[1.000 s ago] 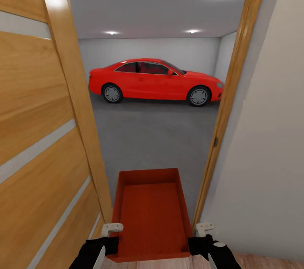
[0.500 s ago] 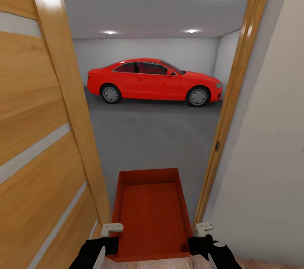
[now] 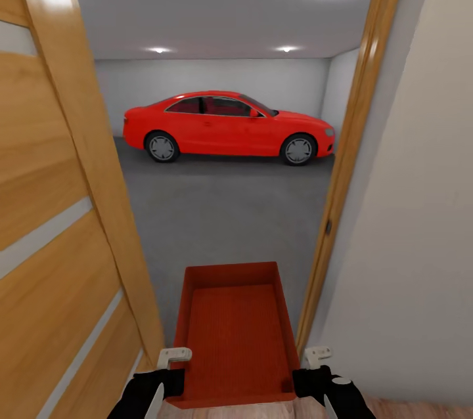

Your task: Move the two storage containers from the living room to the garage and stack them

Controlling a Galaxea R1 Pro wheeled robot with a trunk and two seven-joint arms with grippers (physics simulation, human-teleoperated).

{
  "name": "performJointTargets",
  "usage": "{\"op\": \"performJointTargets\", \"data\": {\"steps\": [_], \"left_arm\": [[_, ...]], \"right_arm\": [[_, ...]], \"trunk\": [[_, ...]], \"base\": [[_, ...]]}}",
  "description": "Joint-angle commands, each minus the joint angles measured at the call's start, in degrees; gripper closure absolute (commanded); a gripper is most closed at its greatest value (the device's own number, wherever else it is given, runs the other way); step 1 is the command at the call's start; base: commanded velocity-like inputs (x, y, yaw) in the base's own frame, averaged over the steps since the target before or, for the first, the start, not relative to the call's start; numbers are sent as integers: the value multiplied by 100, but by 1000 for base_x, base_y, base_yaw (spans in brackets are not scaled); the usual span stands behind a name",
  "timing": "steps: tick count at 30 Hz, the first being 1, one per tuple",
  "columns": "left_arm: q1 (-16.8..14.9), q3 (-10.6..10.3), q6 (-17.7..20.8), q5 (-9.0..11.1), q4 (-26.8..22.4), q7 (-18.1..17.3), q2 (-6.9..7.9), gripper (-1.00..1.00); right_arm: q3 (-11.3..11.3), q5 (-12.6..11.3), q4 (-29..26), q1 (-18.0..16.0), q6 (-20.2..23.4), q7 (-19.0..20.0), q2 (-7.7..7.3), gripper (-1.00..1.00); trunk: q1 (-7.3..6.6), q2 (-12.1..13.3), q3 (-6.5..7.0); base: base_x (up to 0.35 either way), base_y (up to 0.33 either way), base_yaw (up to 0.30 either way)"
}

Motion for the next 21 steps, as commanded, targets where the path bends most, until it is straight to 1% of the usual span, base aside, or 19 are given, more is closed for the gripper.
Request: {"op": "performJointTargets", "data": {"steps": [1, 8, 12, 21], "left_arm": [[-7, 53, -102, -142, -22, 24, -9, 100], [-7, 54, -102, -142, -22, 24, -9, 100], [-7, 53, -102, -142, -22, 24, -9, 100], [-7, 53, -102, -142, -22, 24, -9, 100]], "right_arm": [[0, -78, -4, 1, 44, 118, 166, 100], [0, -79, -8, 1, 44, 118, 165, 100], [-5, -79, -5, 1, 44, 115, 165, 100], [-8, -78, -5, 1, 36, 116, 165, 100]], "trunk": [[6, -12, -13], [6, -12, -13], [6, -12, -13], [6, -12, -13]], "base": [[276, 11, -2], [307, 2, 0], [68, 0, 0], [6, 0, 0]]}}
